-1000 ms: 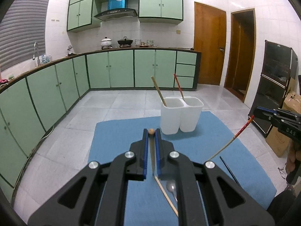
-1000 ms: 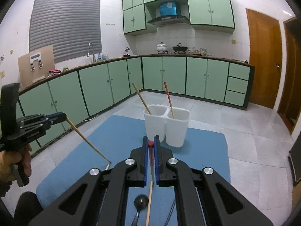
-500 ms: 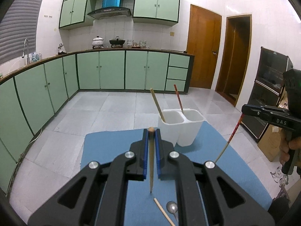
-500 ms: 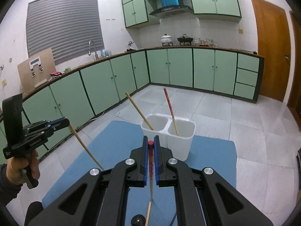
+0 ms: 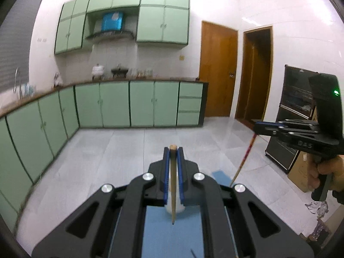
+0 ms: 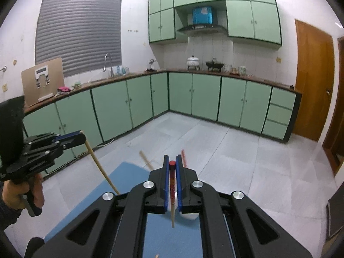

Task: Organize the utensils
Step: 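Lift both chopsticks and carry them over the white utensil holder with both tools, then open both tools to drop the chopsticks into the white holder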

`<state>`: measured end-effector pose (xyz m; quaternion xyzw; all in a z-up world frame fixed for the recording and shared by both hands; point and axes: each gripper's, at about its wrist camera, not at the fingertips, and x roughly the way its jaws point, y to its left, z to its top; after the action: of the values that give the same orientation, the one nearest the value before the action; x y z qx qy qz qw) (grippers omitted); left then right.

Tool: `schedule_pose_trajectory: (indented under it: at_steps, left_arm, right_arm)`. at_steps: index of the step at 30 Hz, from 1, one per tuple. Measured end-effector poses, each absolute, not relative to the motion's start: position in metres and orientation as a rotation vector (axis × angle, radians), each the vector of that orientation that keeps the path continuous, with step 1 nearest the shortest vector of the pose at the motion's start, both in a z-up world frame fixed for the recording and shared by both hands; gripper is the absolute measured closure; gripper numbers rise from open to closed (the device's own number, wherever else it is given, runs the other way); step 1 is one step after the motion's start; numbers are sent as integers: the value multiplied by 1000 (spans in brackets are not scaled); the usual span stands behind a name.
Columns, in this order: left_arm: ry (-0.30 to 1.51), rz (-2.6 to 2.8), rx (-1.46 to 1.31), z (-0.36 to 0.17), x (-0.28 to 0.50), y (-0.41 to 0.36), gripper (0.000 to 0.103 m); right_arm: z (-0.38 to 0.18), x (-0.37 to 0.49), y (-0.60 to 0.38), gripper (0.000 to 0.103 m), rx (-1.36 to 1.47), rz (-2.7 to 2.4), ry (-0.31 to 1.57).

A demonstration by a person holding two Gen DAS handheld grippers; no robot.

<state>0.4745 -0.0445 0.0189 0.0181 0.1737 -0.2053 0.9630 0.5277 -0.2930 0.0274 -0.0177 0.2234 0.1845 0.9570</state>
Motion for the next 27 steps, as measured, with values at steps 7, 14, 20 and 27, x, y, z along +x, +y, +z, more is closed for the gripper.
schedule_pose_trajectory:
  at_steps: [7,14,20,27]
  left_arm:
    - [304,-443,59,60,499,-90,97]
    - [322,-418,66,38,547,-113,97]
    - [345,-426,37,0,580,-120,97]
    - [414,-413,40,-52,597,-122,96]
  right_arm:
    - [64,578,-311,97,2,331,430]
    - [25,628,-306,97,-36,288,467]
    - [-33,652,-304,97,-42,294,540]
    - [-76,664,-307,97,-35,305,616]
